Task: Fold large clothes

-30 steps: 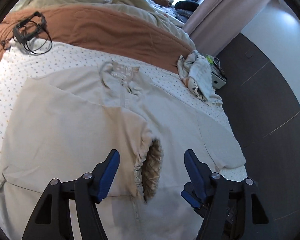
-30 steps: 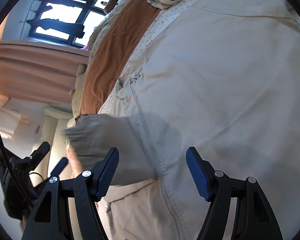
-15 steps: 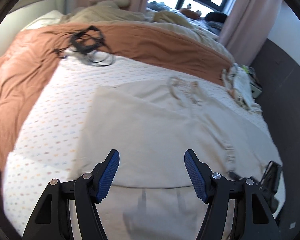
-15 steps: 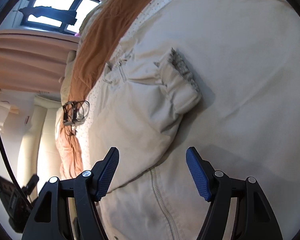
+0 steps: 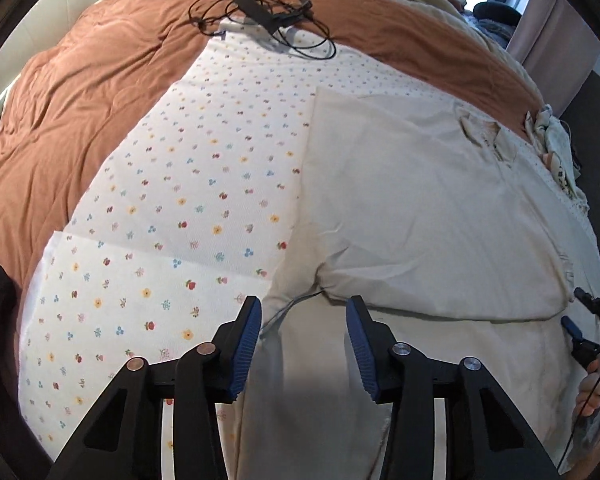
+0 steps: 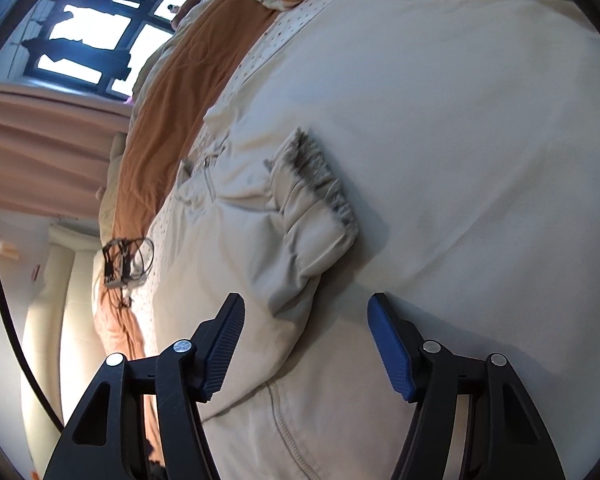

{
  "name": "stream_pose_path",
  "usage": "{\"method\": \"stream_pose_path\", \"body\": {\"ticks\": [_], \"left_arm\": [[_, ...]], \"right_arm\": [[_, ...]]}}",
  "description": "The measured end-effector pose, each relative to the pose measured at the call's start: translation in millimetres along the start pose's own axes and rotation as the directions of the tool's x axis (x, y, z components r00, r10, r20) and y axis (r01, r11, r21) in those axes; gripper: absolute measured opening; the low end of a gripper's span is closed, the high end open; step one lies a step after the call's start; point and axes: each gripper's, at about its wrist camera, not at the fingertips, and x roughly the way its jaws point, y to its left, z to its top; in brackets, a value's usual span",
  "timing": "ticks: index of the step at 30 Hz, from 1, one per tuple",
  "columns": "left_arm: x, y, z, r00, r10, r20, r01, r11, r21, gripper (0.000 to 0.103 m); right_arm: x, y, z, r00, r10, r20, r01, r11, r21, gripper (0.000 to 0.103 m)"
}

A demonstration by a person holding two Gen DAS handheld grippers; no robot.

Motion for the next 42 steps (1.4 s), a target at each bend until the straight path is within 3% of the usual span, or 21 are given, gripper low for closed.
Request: {"method": "stream_pose_path", "body": {"ticks": [5,10,15,22,26,28,29,30,32,42], "left_arm": [[24,9,-11,0.999,0.034,-0.013,-0.034,0.999,0.026,0.023],[35,19,-10,0.995,0.093,-0.016,-0.093,0.995,0.038,0.020],[36,29,-8,0.994,0.109,0.005,-0.109,0.994,0.007,0.020],[32,26,-8,0.991,0.132,-0.016,-0.133,0.990,-0.040,0.023],[4,18,-4,0.998,0.034,0.043,-0.029,0.993,-0.111,0.026],[-8,7,1,0.998,0.025,0.062,-0.018,0.993,-0.121,0.043],[-15,-1,3,0.997,0.022,0.076,-0.013,0.993,-0.117,0.060],[-22,-10,4,0.995,0.013,0.098,-0.002,0.994,-0.112,0.071],[-35,-29,5,0.989,-0.016,0.145,0.032,0.994,-0.103,0.077],[-44,-132,4,0.962,-0.204,0.182,0.229,0.964,-0.134,0.078]], "right_arm": [[6,-4,7,0.999,0.000,0.036,0.000,1.000,0.010,0.050],[19,-5,9,0.999,0.014,0.035,-0.014,1.000,0.005,0.021],[32,-5,12,0.998,0.042,0.039,-0.041,0.999,-0.008,0.017],[31,2,12,1.000,0.013,-0.004,-0.013,1.000,-0.021,0.019],[22,-2,15,0.999,0.010,-0.036,-0.009,1.000,0.020,0.033],[12,0,16,1.000,-0.017,-0.026,0.017,1.000,0.013,0.051],[8,2,17,0.999,-0.028,-0.019,0.028,1.000,0.003,0.055],[2,4,18,0.999,-0.040,-0.010,0.040,0.999,-0.014,0.060],[-6,8,22,0.999,-0.041,-0.004,0.041,0.998,-0.039,0.060],[-54,-8,58,0.997,-0.050,0.052,0.055,0.994,-0.093,0.060]]}}
